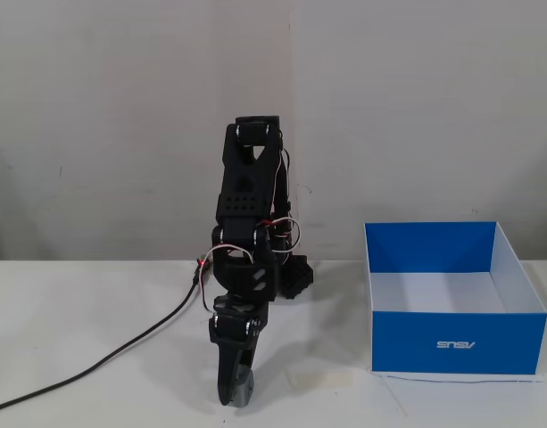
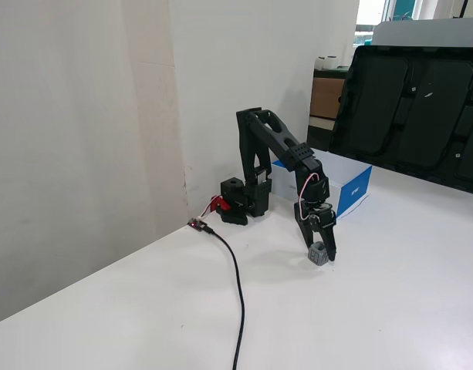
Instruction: Pick the gray block and keep it in the box.
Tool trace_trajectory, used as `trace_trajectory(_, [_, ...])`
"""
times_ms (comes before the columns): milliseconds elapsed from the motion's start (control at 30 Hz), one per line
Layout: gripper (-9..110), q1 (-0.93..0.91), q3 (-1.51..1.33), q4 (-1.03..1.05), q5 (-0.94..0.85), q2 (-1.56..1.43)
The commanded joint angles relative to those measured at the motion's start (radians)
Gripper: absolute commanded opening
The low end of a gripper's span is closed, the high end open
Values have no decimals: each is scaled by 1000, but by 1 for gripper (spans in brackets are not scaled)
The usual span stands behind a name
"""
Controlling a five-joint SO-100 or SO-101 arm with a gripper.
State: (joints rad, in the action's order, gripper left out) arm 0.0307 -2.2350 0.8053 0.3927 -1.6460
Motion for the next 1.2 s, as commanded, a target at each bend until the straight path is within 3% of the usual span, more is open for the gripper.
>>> trace_trajectory(0, [19, -8, 75, -12, 2, -8])
trace_trajectory(100, [10, -8, 77, -12, -2, -8])
trace_trajectory(567, [7, 32, 98, 25, -11, -147])
trace_trajectory(900, [7, 183, 411, 324, -21, -258])
trace_trajectory(1167, [7, 426, 483, 433, -38, -403])
